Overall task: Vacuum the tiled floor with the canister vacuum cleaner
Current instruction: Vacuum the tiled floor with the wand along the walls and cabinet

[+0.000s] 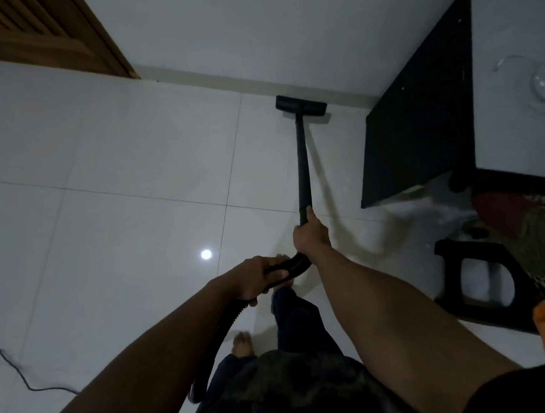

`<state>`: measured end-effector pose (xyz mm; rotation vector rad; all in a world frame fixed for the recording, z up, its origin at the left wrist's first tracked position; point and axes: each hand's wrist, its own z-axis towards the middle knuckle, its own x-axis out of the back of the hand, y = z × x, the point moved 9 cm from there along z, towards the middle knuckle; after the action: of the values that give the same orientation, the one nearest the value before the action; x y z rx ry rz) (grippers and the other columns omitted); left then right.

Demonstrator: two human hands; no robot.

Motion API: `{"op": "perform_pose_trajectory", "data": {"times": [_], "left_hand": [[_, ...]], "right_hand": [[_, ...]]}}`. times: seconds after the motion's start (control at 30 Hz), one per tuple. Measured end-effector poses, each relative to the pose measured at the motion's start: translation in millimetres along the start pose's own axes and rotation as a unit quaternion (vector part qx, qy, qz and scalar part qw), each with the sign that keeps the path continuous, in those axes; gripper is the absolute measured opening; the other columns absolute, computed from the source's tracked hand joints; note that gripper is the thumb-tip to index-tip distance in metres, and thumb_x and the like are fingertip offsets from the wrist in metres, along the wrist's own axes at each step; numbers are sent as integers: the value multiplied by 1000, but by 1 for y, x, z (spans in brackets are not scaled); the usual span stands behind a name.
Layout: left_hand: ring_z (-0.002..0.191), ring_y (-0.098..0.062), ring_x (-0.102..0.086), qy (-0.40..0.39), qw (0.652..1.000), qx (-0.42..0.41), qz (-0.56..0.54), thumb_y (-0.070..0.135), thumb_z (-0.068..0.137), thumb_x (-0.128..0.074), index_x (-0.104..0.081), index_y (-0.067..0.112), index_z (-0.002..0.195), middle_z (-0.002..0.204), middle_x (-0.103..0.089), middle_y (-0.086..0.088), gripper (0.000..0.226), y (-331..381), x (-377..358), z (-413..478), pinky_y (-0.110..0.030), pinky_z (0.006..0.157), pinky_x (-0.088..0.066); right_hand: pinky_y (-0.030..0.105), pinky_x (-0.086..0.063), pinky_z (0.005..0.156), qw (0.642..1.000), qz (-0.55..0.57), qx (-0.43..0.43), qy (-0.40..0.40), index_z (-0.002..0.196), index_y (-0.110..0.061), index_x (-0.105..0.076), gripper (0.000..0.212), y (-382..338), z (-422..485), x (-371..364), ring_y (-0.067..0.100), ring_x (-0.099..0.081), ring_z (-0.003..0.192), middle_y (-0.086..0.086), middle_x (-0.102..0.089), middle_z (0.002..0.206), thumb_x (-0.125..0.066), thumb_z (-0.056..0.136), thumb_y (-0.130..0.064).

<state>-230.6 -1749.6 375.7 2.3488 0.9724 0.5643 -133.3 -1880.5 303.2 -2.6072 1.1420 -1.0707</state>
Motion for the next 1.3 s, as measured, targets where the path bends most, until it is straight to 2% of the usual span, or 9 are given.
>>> {"op": "perform_pose_trajectory", "data": {"times": [0.2,0.37,0.6,0.73,0.83,0.93,1.1,1.2,1.3], "left_hand": [[55,-6,-53,1,999,-21,43,38,103,-48,-41,34,148,80,-54,5,46,-44,-77,-82,-24,48,-49],[87,-16,-62,-26,996,-17,81,43,102,-49,-37,35,152,111,-60,3,52,-92,-151,-131,-11,49,-42],[117,-24,-59,-52,992,-20,115,41,104,-46,-33,29,154,138,-57,-6,54,-128,-253,-190,-21,75,-43],[97,-16,-65,-39,990,-39,130,42,103,-46,-37,28,152,137,-56,-6,51,-152,-310,-207,-10,77,-43],[133,-29,-47,-43,986,-20,161,60,96,-44,-35,38,151,153,-37,-21,59,-195,-366,-217,-32,111,-36],[145,-45,-23,-63,984,-4,167,87,78,-33,-23,45,152,157,-17,-34,86,-235,-427,-229,-51,120,-25],[136,-32,-44,-96,980,-10,175,61,96,-43,-33,40,151,150,-47,-10,60,-243,-509,-296,-49,116,-33],[98,-25,-69,-113,982,-11,152,50,99,-48,-36,40,149,128,-63,-1,52,-256,-545,-328,-37,84,-59],[78,-15,-66,-133,975,-24,178,43,102,-48,-39,37,149,120,-65,-2,48,-268,-571,-352,-14,56,-52]], "right_hand": [[29,-46,70,998,41,33,27,157,-41,-16,64,66,-101,-35,15,-50,75,9,-60,126,-45,102,-22],[34,-52,76,996,69,45,36,157,-41,-14,63,136,-177,-69,20,-55,86,10,-60,126,-45,103,-27],[37,-53,84,992,100,56,46,157,-42,-13,64,235,-257,-97,23,-60,97,10,-60,129,-45,104,-28],[40,-55,84,993,100,51,45,156,-43,-13,64,291,-290,-114,25,-63,97,9,-61,123,-46,103,-29],[40,-56,83,992,105,52,37,156,-44,-13,64,343,-323,-130,24,-64,93,8,-62,118,-45,103,-29],[35,-54,77,992,112,55,32,156,-44,-13,64,398,-359,-148,22,-63,90,8,-64,115,-45,103,-28],[39,-56,84,993,109,34,22,157,-42,-13,65,485,-422,-182,24,-65,93,7,-64,116,-46,103,-28],[38,-56,83,993,117,8,15,157,-42,-13,65,526,-452,-203,24,-65,94,8,-64,118,-46,103,-28],[38,-55,86,992,129,-11,10,158,-39,-13,65,559,-479,-228,24,-64,99,9,-64,122,-46,103,-28]]}}
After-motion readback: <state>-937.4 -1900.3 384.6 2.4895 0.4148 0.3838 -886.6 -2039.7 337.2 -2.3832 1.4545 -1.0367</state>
